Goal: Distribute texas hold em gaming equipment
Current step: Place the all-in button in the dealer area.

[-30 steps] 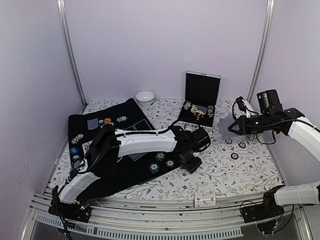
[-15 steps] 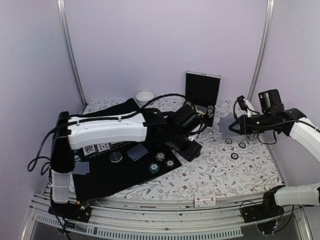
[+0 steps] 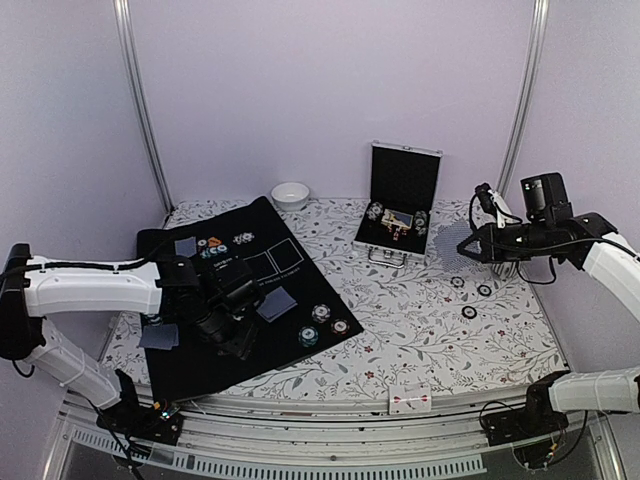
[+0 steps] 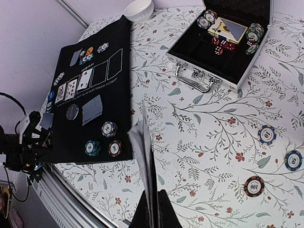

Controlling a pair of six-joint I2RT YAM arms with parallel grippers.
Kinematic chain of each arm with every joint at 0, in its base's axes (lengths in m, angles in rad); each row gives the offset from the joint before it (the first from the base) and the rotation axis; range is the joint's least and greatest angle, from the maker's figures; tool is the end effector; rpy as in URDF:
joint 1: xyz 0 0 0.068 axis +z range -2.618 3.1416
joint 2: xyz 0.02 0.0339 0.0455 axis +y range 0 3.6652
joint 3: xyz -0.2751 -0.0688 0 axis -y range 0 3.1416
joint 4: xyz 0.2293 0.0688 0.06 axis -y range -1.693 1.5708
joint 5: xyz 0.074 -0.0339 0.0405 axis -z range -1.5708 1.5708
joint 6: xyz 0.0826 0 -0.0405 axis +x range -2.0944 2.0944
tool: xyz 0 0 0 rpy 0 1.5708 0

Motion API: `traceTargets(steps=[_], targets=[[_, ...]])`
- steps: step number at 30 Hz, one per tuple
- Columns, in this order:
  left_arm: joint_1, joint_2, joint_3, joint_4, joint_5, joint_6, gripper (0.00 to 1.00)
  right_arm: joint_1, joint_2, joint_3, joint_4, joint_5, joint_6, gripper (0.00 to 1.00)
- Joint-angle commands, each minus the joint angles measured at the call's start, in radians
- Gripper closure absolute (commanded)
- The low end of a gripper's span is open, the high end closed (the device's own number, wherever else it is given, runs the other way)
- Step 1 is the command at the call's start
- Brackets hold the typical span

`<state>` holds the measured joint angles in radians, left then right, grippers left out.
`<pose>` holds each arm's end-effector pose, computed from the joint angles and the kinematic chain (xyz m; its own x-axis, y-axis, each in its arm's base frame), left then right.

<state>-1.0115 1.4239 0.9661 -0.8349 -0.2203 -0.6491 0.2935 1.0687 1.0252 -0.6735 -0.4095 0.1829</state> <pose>0.1503 -0.2060 0.1894 -0.8872 0.3056 -0.3457 0.3252 0.9457 0.0015 0.2127 0.0987 0.3062 -0.7191 -0.0430 -0.6936 -0.4290 0.8126 0.3944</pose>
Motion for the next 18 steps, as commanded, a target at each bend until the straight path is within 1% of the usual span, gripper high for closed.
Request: traceTargets(steps=[1, 4, 7, 12, 16, 18], targets=[[0.036, -0.062, -0.111, -0.017, 0.030, -0.107, 0.44, -0.001, -0.004, 0.030, 0.002, -0.039, -0.002, 0.98], [0.063, -0.025, -0.133, 0.004, 0.024, -0.090, 0.42, -0.002, -0.001, 0.032, 0.002, -0.047, -0.001, 0.98], [0.084, 0.034, -0.116, 0.032, 0.007, -0.055, 0.39, -0.001, -0.003, 0.027, 0.006, -0.060, 0.003, 0.98], [0.139, 0.111, -0.086, 0.081, -0.018, 0.007, 0.38, -0.002, 0.001, 0.029, 0.000, -0.065, 0.007, 0.98], [0.163, 0.123, -0.077, 0.171, 0.018, 0.049, 0.38, -0.002, 0.002, 0.039, -0.006, -0.060, 0.008, 0.98], [0.165, 0.136, -0.063, 0.190, 0.014, 0.056, 0.38, -0.002, 0.006, 0.046, -0.009, -0.059, 0.007, 0.98]])
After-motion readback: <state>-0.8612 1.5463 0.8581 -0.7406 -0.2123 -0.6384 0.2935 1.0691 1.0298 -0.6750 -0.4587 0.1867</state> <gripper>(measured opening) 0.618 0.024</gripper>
